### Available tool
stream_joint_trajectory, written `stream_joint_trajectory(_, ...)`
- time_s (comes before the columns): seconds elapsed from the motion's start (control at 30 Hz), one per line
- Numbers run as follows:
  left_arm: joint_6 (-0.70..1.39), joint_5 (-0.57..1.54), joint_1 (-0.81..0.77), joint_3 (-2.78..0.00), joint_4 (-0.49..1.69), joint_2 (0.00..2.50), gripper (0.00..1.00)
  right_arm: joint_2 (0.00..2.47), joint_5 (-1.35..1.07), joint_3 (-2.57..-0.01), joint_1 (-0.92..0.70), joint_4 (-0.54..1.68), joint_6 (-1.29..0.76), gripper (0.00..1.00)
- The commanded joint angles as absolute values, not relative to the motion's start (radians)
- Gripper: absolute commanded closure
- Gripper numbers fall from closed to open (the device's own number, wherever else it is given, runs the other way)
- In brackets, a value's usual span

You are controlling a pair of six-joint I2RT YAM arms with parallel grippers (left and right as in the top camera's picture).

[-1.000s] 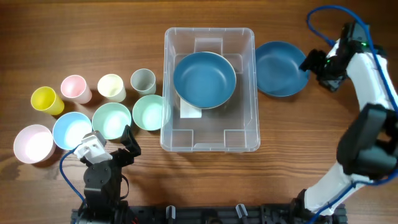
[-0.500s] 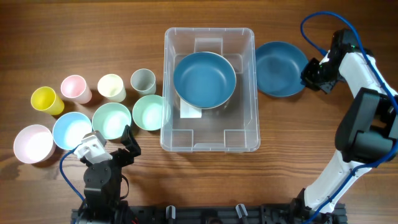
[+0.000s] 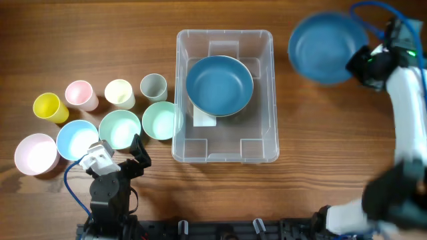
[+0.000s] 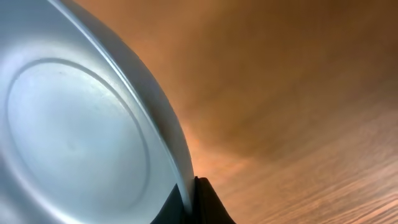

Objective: Pack container
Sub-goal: 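Stack the second teal plate into the bin and withdraw the right arm, then reach the left gripper to the pink bowl and grasp its rim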

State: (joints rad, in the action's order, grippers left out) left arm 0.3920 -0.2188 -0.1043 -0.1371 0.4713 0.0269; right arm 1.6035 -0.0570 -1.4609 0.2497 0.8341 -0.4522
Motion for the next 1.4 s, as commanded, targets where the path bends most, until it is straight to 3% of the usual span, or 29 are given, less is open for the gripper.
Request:
stream_joint_trajectory(0.0,0.401,-0.214,-0.102,-0.136,0.472,0.022,0.0,1.416,-0.123,-1.473,0.123,0.844,-0.443,0.96)
stream_joint_trajectory(0.23,0.401,-0.214,-0.102,-0.136,0.472,0.022,0.0,1.533,-0.119,-1.473,-0.247,0.822,-0.45,0.96)
stream_joint_trajectory(0.37,0.401,-0.214,-0.102,-0.136,0.472,0.022,0.0,1.723,-0.073,-1.473,-0.309,0.754,-0.508,0.96)
stream_joint_trajectory(0.43,0.401,-0.214,-0.102,-0.136,0.472,0.022,0.0,1.777,-0.182,-1.473,-0.31,0.69,-0.448,0.95)
stream_joint_trajectory(0.5,0.401,-0.213,-0.102,-0.136,0.472,0.022,0.0,1.781,-0.251,-1.473,-0.31,0.659,-0.393,0.65)
stream_joint_trajectory(0.63,0.401,-0.213,-0.102,-0.136,0.472,0.022,0.0,1.71,-0.208,-1.491,-0.295,0.661,-0.385,0.46)
stream_joint_trajectory(0.83,0.401,-0.214,-0.102,-0.136,0.472,0.022,0.0,1.547,-0.077,-1.493,-0.153,0.699,-0.397,0.3)
stream_joint_trajectory(0.93,0.401,-0.214,-0.102,-0.136,0.472,0.022,0.0,1.514,-0.043,-1.493,0.012,0.765,-0.41,0.18)
stream_joint_trajectory(1.03,0.401,-0.213,-0.102,-0.136,0.472,0.022,0.0,1.524,-0.045,-1.49,0.288,0.842,-0.474,0.05)
stream_joint_trajectory(1.13,0.401,-0.214,-0.102,-0.136,0.472,0.022,0.0,1.53,-0.053,-1.49,0.376,0.87,-0.474,0.0)
stream_joint_trajectory(1.3,0.402,-0.207,-0.102,-0.136,0.43,0.022,0.0,1.53,-0.052,-1.49,0.416,0.888,-0.474,0.01)
stream_joint_trajectory(1.37,0.402,-0.114,-0.102,-0.136,0.448,0.022,0.0,1.53,-0.052,-1.49,0.416,0.888,-0.474,0.01)
